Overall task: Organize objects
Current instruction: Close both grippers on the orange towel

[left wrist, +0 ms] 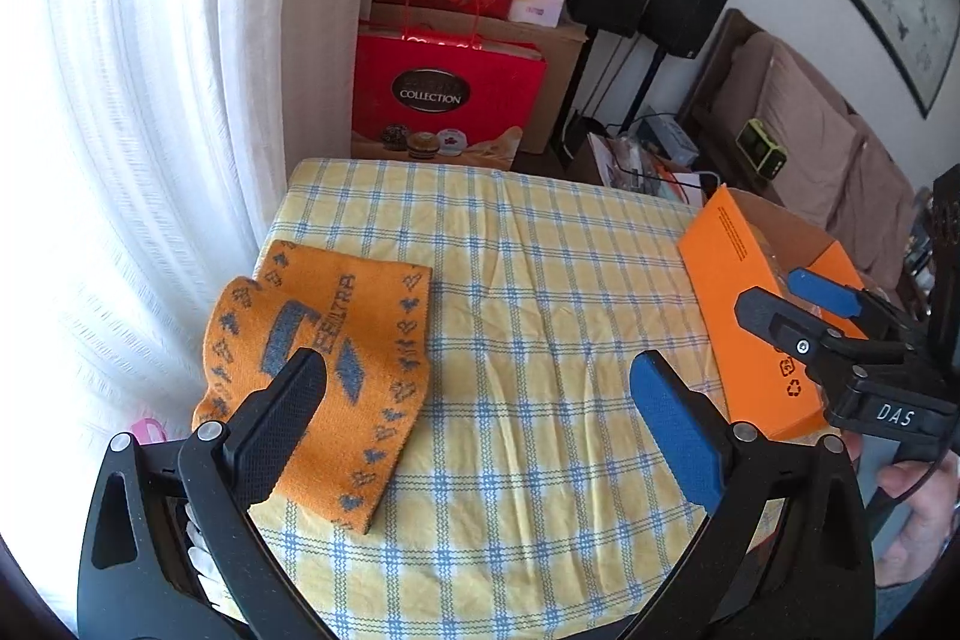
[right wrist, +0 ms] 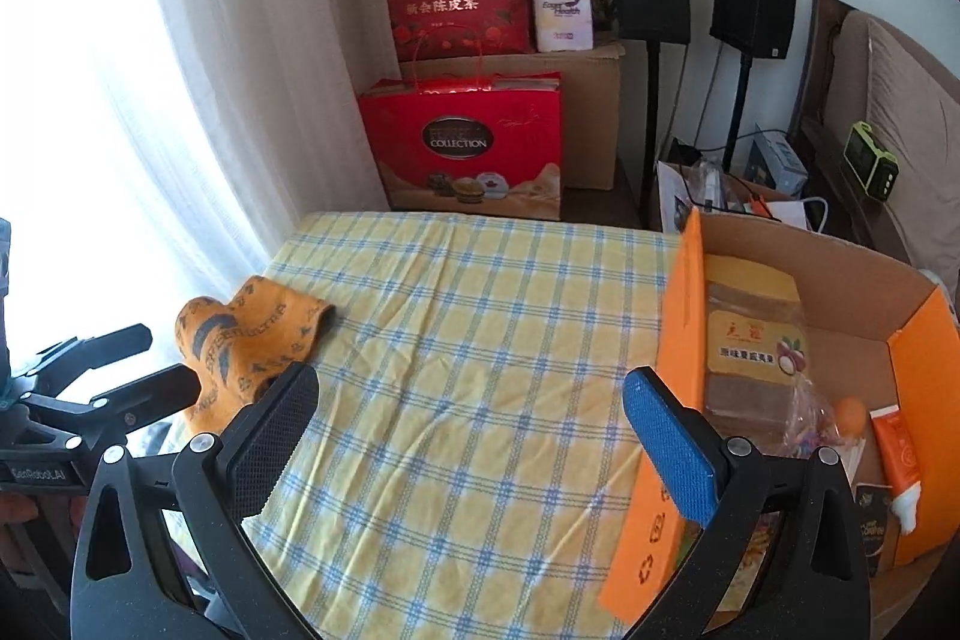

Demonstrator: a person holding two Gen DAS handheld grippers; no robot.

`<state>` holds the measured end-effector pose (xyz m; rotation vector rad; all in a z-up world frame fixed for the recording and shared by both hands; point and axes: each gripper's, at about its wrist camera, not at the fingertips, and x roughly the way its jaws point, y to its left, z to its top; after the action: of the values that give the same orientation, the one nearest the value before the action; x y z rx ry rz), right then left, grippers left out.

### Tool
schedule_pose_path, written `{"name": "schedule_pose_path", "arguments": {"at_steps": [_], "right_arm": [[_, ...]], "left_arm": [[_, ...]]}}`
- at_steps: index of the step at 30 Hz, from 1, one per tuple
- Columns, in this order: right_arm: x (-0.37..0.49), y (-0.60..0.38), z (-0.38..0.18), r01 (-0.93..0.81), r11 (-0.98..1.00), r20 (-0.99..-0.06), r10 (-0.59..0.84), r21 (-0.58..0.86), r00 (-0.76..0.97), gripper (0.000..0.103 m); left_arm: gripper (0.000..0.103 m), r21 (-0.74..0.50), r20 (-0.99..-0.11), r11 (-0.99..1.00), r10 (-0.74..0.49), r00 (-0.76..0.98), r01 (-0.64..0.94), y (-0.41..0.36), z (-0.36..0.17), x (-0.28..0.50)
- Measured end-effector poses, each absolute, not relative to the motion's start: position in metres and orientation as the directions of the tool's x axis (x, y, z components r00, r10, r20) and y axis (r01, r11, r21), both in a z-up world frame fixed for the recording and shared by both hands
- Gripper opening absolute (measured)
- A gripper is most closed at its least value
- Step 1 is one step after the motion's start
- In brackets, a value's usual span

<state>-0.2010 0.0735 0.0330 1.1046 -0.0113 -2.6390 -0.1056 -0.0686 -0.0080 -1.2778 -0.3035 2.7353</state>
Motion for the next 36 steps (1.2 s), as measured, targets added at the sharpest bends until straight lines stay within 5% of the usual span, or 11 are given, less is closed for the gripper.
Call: {"name": "schedule_pose_path", "arguments": {"at_steps": [8, 15, 25, 36], "right_arm": [[-0.224, 0.042, 0.020, 0.314, -0.942, -0.719, -0.302, 0.122, -0.626, 0.100], [-0.255, 0.014, 0.001, 0.365, -0.923, -0.768, -0.320, 0.122, -0.554, 0.075], [-0.295, -0.031, -0.021, 0.457, -0.874, -0.803, -0.387, 0.164, -0.453, 0.060], [-0.328, -0.081, -0.057, 0.537, -0.824, -0.839, -0.414, 0.180, -0.353, 0.060]], "left_arm": [[0.101, -0.244, -0.761, -0.968, 0.152, -0.630, 0.061, -0.102, -0.029, -0.106], [0.101, -0.263, -0.786, -0.947, 0.098, -0.610, 0.186, -0.156, -0.056, -0.101], [0.101, -0.301, -0.819, -0.900, 0.075, -0.569, 0.315, -0.209, -0.096, -0.086], [0.099, -0.396, -0.826, -0.845, 0.157, -0.542, 0.358, -0.226, -0.126, -0.091]]}}
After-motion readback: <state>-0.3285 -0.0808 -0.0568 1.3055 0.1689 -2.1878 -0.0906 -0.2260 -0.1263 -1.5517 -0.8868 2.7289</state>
